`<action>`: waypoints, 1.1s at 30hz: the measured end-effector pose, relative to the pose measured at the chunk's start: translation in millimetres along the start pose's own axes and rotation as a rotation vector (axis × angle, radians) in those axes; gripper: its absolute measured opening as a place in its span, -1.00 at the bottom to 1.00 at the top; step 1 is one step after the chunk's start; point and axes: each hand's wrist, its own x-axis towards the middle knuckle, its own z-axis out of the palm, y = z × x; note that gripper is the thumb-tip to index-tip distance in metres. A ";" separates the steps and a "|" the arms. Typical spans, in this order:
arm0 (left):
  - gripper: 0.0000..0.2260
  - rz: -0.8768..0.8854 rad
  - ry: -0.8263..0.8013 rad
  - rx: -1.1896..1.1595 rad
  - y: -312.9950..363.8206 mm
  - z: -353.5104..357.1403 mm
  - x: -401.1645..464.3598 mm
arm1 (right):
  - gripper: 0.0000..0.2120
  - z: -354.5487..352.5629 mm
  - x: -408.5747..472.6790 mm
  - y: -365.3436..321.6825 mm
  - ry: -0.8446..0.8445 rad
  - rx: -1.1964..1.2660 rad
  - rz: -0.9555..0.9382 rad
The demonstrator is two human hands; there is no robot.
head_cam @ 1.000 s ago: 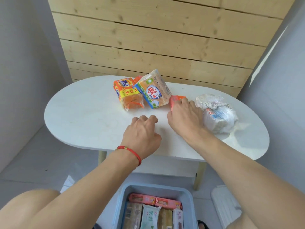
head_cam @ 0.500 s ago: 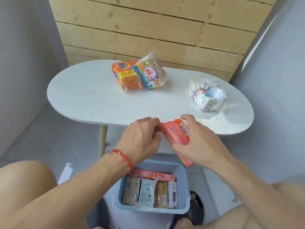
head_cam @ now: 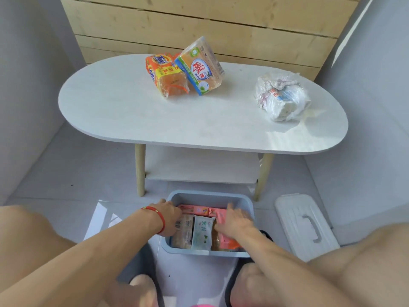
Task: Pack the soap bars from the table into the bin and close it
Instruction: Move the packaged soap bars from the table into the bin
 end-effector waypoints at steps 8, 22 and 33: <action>-0.66 0.100 0.126 -0.123 8.4 7.0 -3.0 | -0.22 53.0 20.9 -1.5 -0.055 0.129 0.075; -0.70 0.081 0.017 0.047 11.6 -3.3 11.6 | -0.50 58.2 17.1 4.8 -0.298 -0.151 -0.149; -0.74 0.214 0.746 -0.330 -9.7 -137.1 -68.5 | -0.67 -106.8 -56.9 -33.4 -0.091 0.201 -0.481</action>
